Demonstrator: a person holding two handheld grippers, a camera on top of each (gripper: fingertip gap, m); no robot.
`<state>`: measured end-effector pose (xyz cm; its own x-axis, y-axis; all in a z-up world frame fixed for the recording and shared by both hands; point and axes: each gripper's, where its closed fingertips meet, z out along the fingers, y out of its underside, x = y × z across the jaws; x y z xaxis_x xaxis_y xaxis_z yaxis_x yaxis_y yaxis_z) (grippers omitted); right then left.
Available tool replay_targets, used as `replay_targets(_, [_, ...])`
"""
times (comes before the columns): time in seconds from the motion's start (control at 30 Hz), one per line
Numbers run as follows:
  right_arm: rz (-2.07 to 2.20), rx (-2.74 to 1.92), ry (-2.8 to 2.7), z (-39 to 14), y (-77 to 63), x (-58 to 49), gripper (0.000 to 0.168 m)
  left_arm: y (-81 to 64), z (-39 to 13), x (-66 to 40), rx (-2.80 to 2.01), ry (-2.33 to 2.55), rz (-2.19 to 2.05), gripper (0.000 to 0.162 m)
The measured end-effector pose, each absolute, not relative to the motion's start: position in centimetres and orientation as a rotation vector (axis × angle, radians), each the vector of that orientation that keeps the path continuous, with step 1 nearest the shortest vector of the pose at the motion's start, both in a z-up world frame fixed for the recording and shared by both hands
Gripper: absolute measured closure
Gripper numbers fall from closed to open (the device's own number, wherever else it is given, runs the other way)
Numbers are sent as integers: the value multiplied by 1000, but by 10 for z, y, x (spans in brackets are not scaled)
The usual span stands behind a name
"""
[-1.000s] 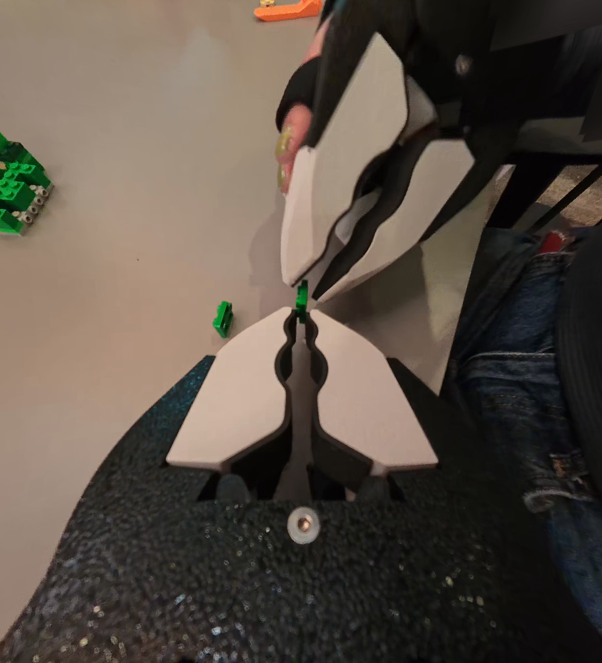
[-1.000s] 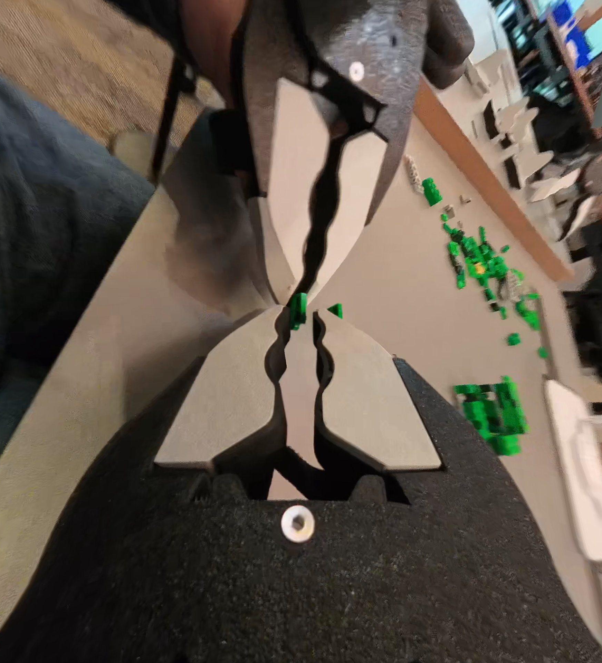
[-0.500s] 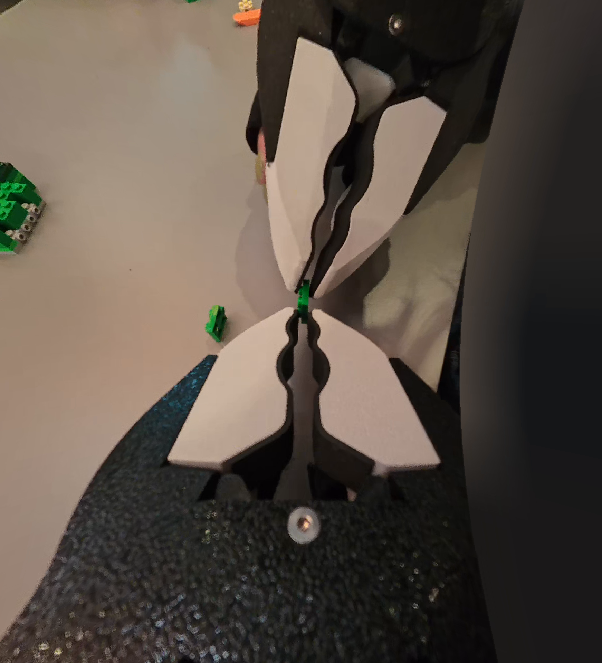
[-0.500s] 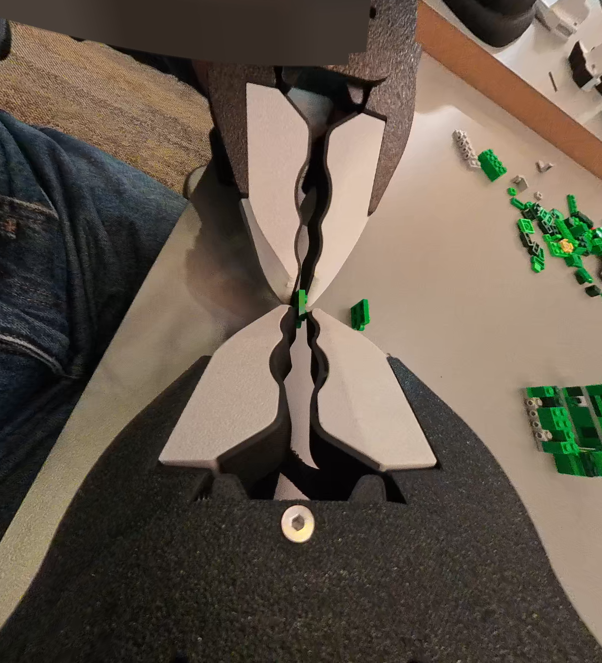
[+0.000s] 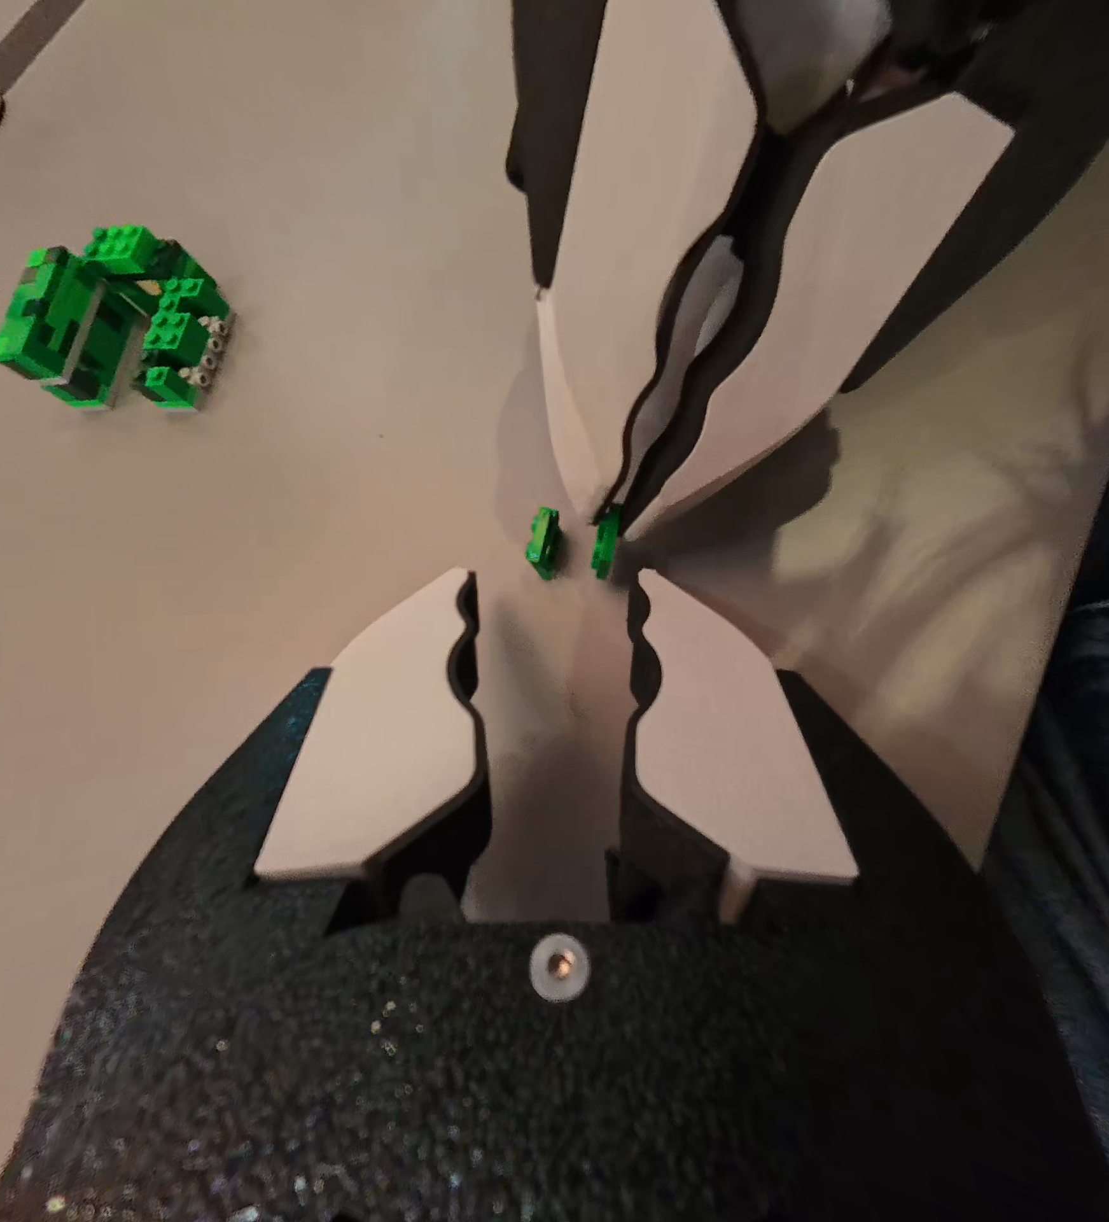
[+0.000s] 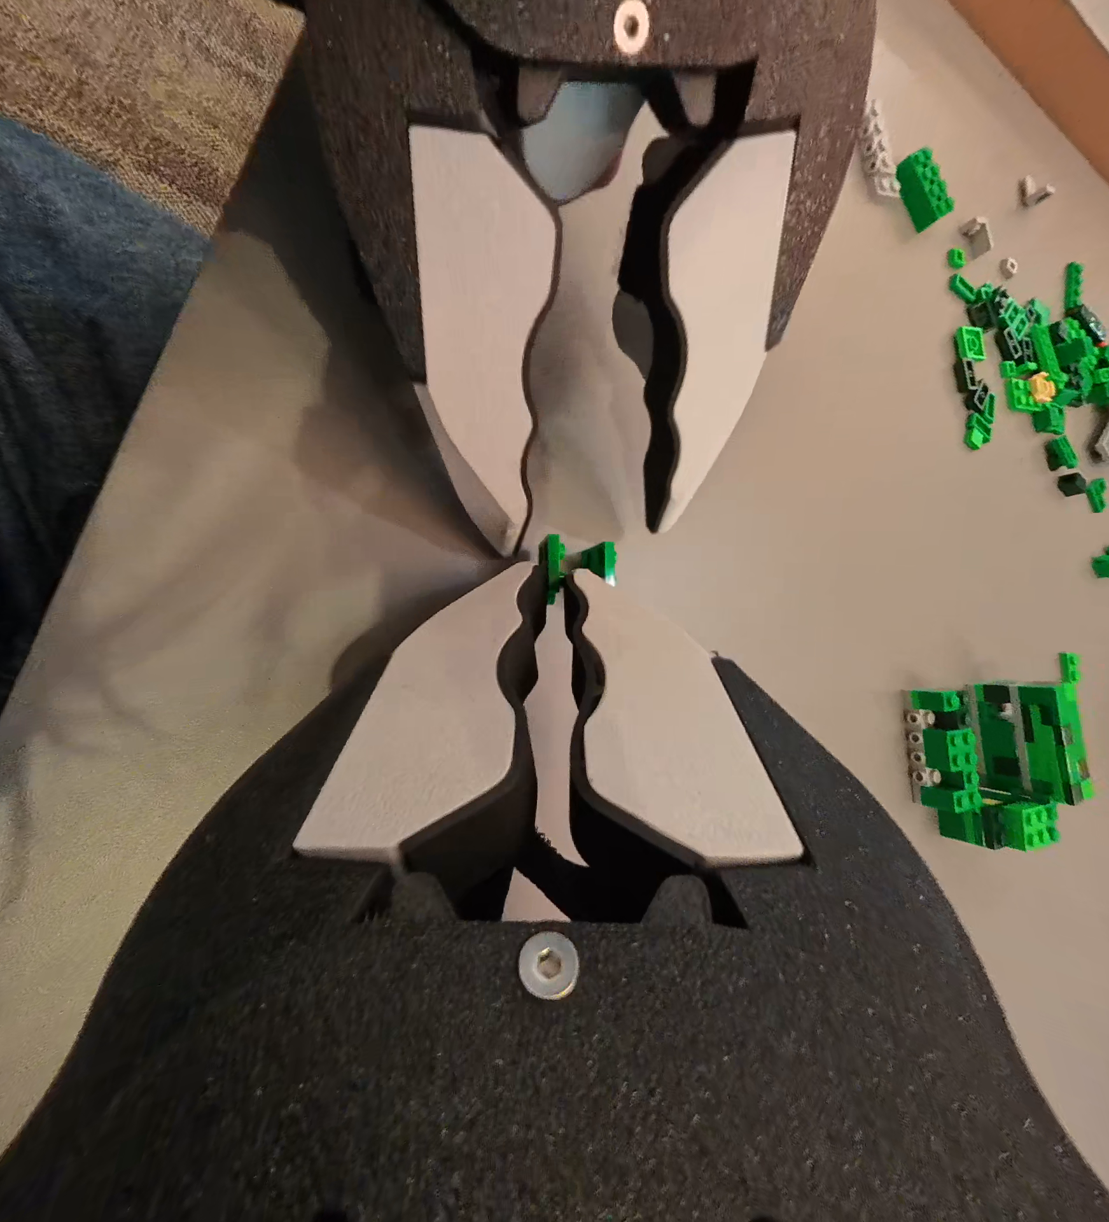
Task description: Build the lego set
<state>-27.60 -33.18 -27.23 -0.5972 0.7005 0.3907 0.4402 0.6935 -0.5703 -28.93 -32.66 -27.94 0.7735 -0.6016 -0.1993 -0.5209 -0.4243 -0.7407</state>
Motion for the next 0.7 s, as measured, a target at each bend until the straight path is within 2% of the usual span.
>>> replay_targets(0.13, [533, -897, -2325, -275, -329, -277, 164, -324, -281, -284, -2104, 889, -172, 136])
replay_targets(0.23, [523, -906, -2345, -275, -329, -277, 164, -322, -282, -282, -2100, 925, -190, 143])
replay_targets(0.7, [477, -895, -2373, -277, -327, -278, 163, -322, -283, -279, -2099, 951, -261, 149])
